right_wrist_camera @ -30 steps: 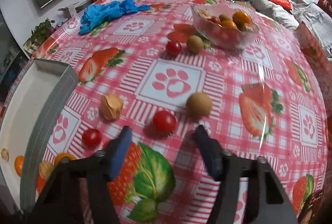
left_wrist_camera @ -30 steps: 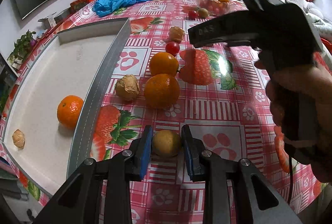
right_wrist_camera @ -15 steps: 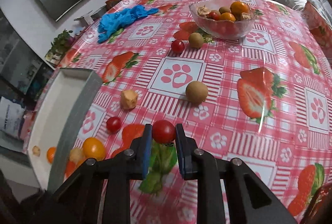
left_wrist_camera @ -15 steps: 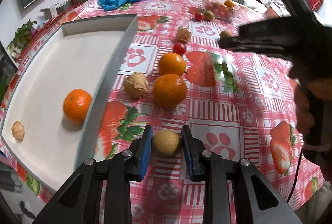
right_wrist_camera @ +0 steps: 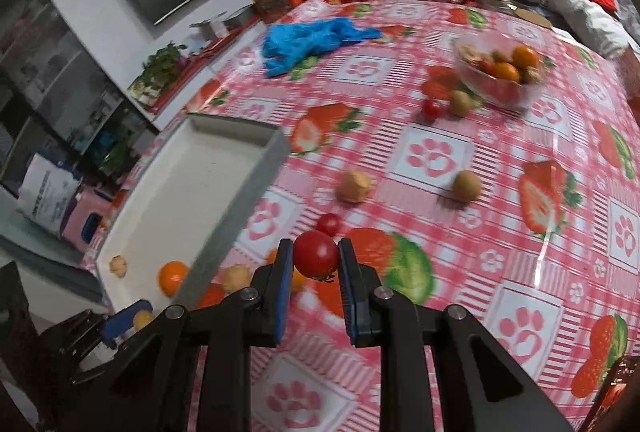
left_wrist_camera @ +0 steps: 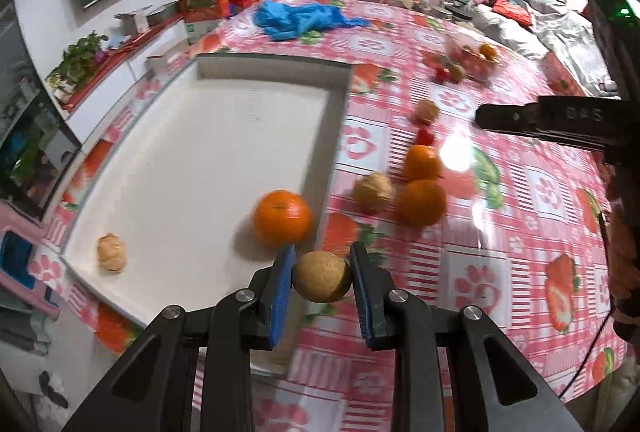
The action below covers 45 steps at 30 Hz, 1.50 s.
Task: Organize fruits
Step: 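Carry the kiwi and tomato into the white tray and open both tools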
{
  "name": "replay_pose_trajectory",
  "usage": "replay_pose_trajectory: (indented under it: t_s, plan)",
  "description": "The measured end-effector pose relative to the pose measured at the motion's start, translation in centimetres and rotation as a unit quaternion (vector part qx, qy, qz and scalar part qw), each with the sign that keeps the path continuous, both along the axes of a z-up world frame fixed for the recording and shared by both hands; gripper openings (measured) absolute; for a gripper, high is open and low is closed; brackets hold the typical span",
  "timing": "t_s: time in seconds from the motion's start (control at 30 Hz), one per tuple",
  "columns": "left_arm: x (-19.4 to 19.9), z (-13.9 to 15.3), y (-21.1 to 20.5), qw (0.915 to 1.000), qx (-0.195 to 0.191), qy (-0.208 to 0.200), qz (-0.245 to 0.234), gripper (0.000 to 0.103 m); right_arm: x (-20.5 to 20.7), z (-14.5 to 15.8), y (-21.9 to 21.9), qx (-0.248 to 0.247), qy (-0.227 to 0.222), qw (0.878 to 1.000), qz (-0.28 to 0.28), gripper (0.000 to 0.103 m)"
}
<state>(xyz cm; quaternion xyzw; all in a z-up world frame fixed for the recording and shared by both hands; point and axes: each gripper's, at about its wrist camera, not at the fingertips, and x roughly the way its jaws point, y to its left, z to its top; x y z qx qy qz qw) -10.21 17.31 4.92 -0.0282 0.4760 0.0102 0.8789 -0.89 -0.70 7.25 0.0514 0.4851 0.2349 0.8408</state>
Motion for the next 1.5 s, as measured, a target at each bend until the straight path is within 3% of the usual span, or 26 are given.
replay_pose_trajectory:
  t_s: [0.37,0.87,1.5]
  plan:
    - [-0.2,0.4,4.5,0.9989,-0.009,-0.016,0.042,0.030,-1.2,0.9,6.2,-0.008,-0.003,0.998,0.060,0.024]
    - [0.0,-0.4,7.8,0.9977,-0.005,-0.017,0.065,0.030,-1.9,-0.3,12.4,-0.021,0.021,0.993,0.116,0.024]
    - [0.5,-1.5,8.7,0.9968,-0.001,-0.005,0.080,0.030,-1.7,-2.5,15.5,-0.035,0.059,0.988,0.138,0.026]
